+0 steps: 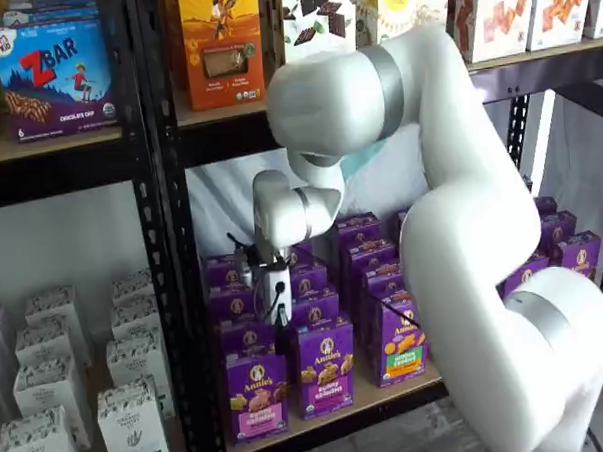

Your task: Pick up the purple box with a pink patch in the middle, on the bottom shelf, the first box from the left

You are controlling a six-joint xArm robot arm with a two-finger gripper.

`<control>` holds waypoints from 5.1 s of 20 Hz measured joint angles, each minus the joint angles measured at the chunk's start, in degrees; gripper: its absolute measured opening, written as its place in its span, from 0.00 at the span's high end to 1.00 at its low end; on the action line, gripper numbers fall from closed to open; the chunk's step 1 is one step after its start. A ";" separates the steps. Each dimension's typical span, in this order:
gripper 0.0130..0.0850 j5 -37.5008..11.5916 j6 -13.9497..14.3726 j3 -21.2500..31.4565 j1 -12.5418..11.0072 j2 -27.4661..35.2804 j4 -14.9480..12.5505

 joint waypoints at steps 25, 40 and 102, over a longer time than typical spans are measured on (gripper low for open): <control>0.00 1.83 5.56 -8.72 1.68 9.52 -4.54; 0.17 1.87 4.24 -10.51 1.90 11.31 -2.71; 0.72 -2.95 5.13 -3.70 2.41 7.20 -3.34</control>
